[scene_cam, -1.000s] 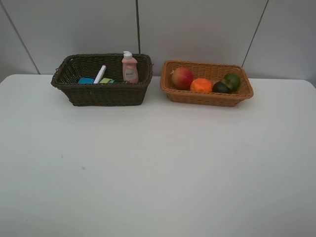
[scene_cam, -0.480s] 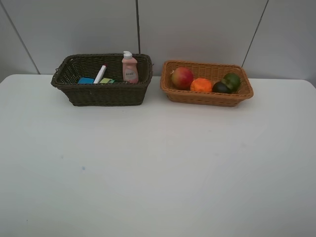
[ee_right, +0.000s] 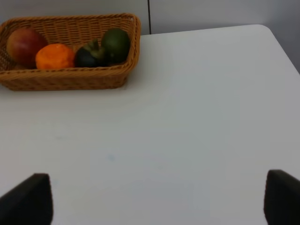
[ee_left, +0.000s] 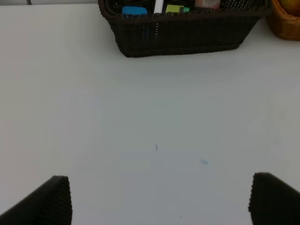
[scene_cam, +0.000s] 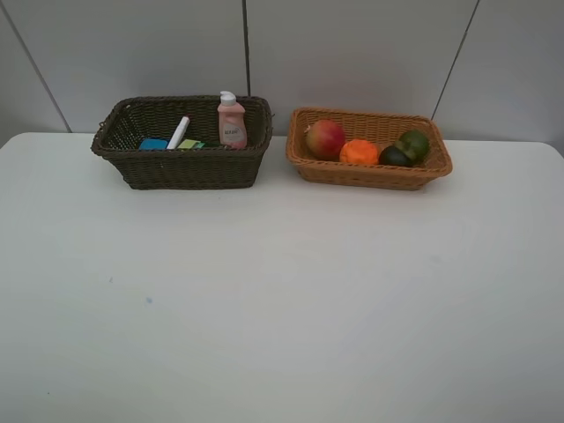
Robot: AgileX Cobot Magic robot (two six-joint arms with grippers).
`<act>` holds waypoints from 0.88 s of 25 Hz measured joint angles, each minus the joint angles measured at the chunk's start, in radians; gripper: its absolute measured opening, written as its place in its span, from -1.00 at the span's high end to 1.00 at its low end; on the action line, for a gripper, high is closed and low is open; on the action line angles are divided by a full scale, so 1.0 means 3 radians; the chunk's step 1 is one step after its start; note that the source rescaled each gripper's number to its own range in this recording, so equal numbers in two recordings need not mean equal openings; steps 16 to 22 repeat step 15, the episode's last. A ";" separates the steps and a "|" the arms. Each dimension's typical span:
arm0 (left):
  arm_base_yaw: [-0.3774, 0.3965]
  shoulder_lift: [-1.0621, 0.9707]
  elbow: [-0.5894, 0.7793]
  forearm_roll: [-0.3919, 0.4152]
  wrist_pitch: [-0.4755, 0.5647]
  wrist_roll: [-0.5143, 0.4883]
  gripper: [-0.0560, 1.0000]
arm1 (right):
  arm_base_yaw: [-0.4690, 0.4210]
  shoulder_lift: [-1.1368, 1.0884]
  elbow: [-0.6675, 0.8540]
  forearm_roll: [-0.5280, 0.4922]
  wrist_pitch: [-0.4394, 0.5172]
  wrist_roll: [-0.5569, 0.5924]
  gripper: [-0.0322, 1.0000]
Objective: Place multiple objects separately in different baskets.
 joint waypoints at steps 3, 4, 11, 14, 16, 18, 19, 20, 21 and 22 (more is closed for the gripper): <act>0.0000 0.0000 0.0000 0.0000 0.0000 0.0000 -0.85 | 0.0000 0.0000 0.0000 0.0000 0.0000 0.0000 -0.99; 0.0000 0.0000 0.0000 0.0000 0.0000 0.0000 -0.85 | 0.0000 0.0000 0.0000 0.0000 0.0000 0.0000 -0.99; 0.0000 0.0000 0.0000 0.0000 0.0000 0.0000 -0.85 | 0.0000 0.0000 0.0000 0.0000 0.0000 0.0000 -0.99; 0.0000 0.0000 0.0000 0.0000 0.0000 0.0000 -0.85 | 0.0000 0.0000 0.0000 0.0000 0.0000 0.0000 -0.99; 0.0000 0.0000 0.0000 0.0000 0.0000 0.0000 -0.85 | 0.0000 0.0000 0.0000 0.0000 0.0000 0.0000 -0.99; 0.0000 0.0000 0.0000 0.0000 0.0000 0.0000 -0.85 | 0.0000 0.0000 0.0000 0.0000 0.0000 0.0000 -0.99; 0.0000 0.0000 0.0000 0.0000 0.0000 0.0000 -0.85 | 0.0000 0.0000 0.0000 0.0000 0.0000 0.0000 -0.99; 0.0000 0.0000 0.0000 0.0000 0.0000 0.0000 -0.85 | 0.0000 0.0000 0.0000 0.0000 0.0000 0.0000 -0.99; 0.0000 0.0000 0.0000 0.0000 0.0000 0.0000 -0.85 | 0.0000 0.0000 0.0000 0.0000 0.0000 0.0000 -0.99; 0.0000 0.0000 0.0000 0.0000 0.0000 0.0000 -0.85 | 0.0000 0.0000 0.0000 0.0000 0.0000 0.0000 -0.99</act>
